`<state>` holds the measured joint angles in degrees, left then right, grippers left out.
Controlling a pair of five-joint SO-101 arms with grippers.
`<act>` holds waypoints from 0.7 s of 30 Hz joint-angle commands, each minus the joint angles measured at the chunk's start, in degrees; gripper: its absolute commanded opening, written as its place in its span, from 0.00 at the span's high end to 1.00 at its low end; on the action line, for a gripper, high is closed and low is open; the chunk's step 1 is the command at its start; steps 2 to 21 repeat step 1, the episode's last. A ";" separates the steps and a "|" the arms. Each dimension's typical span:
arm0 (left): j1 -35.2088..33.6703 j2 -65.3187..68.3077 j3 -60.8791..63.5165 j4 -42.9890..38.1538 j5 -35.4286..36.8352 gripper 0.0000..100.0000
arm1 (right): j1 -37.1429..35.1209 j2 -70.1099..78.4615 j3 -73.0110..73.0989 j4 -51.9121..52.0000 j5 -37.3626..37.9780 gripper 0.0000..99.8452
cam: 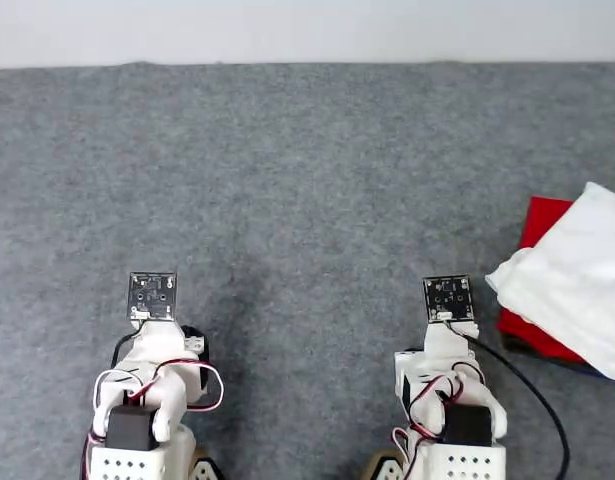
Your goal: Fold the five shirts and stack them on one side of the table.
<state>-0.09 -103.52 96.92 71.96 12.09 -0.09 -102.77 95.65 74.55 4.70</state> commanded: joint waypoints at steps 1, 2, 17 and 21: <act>0.09 -0.53 -0.48 0.26 -0.79 0.99 | 0.04 -0.57 0.79 0.22 0.62 0.99; 0.09 -0.53 -0.48 0.26 -0.79 0.99 | 0.04 -0.57 0.79 0.22 0.62 0.99; 0.09 -0.53 -0.48 0.26 -0.79 0.99 | 0.04 -0.57 0.79 0.22 0.62 0.99; 0.09 -0.53 -0.48 0.26 -0.79 0.99 | 0.04 -0.57 0.79 0.22 0.62 0.99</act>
